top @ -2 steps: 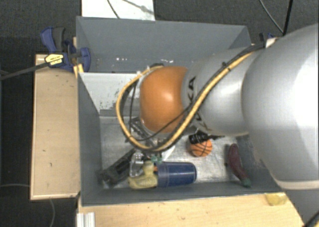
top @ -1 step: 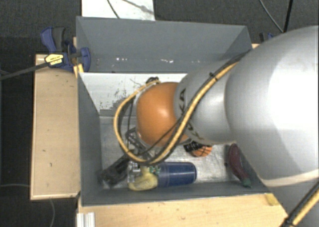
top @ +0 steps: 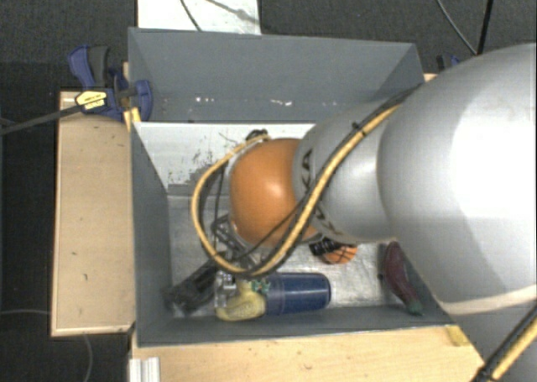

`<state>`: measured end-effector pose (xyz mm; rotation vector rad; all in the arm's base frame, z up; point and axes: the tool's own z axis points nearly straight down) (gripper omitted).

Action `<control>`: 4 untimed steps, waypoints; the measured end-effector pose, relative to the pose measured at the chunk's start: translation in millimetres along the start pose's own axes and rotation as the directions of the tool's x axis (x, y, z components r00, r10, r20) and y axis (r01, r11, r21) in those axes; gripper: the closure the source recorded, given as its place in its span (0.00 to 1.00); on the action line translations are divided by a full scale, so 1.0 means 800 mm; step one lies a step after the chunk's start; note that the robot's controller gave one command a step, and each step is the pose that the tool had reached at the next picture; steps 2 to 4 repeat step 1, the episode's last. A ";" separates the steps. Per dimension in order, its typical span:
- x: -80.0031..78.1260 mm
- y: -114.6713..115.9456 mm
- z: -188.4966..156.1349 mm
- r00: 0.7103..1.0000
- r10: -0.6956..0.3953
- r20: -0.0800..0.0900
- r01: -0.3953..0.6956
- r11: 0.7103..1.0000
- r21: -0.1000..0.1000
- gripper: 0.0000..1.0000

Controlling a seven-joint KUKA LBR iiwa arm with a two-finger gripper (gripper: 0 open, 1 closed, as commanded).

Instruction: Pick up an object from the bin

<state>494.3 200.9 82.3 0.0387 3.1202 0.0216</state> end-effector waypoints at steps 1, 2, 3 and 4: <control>-0.019 0.013 -0.233 1.000 -0.007 -0.026 0.008 1.000 0.017 1.00; -0.019 0.013 -0.233 1.000 -0.007 -0.026 0.008 1.000 0.017 1.00; -0.019 0.013 -0.233 1.000 -0.007 -0.026 0.008 1.000 0.017 1.00; -0.019 0.013 -0.233 1.000 -0.007 -0.026 0.008 1.000 0.017 1.00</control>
Offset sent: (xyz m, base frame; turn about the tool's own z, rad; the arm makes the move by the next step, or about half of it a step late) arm 0.0000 0.0000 0.0000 0.0000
